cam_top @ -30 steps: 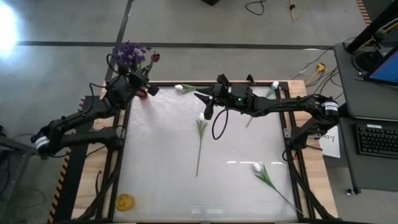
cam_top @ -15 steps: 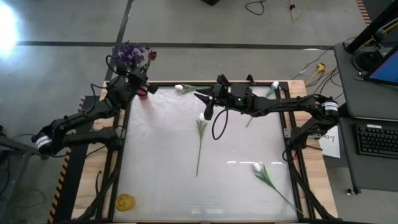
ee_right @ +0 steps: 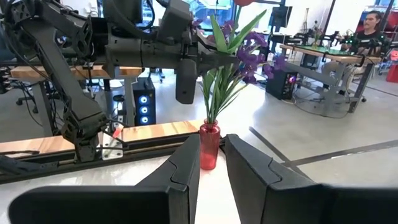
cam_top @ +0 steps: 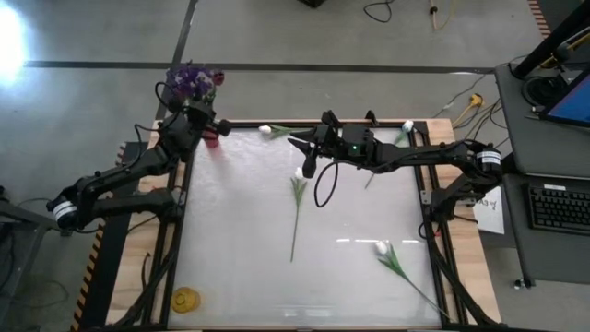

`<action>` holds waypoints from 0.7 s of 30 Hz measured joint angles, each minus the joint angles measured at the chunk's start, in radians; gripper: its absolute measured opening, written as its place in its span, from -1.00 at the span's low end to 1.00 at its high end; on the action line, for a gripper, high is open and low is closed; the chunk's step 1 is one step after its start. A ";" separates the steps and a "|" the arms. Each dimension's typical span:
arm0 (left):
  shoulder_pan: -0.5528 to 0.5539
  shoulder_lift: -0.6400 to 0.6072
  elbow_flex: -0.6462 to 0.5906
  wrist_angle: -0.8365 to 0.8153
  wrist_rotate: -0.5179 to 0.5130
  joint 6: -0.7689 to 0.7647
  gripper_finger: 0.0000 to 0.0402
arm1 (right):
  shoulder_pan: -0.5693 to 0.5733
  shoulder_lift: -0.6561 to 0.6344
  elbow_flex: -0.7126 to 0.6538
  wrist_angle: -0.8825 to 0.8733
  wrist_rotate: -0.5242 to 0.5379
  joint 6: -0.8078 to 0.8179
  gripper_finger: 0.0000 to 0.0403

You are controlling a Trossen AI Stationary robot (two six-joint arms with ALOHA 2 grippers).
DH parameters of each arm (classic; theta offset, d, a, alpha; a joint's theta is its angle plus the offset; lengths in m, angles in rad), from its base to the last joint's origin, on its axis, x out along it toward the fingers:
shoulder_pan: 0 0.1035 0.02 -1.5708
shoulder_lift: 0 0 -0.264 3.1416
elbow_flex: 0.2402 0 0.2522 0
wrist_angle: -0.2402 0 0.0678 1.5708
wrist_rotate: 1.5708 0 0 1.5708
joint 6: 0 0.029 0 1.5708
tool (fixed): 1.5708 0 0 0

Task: Sort flowers into vase by color
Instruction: Put the red flower into the red vase

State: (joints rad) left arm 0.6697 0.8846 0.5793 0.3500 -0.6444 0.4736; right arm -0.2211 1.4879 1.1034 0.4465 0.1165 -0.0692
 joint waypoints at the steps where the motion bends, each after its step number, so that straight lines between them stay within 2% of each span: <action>1: 0.000 0.000 0.000 -0.002 -0.008 -0.008 -1.00 | 0.000 0.000 0.000 0.000 0.000 0.001 -0.66; 12: 0.010 0.000 -0.032 -0.010 -0.055 -0.118 -1.00 | 0.000 0.001 0.000 0.000 0.000 0.006 -0.66; 21: 0.010 0.000 -0.036 0.016 -0.073 -0.122 -1.00 | 0.000 0.001 0.000 0.000 0.000 -0.001 -0.66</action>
State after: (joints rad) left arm 0.6792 0.8848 0.5434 0.3664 -0.7171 0.3513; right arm -0.2211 1.4887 1.1032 0.4464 0.1165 -0.0704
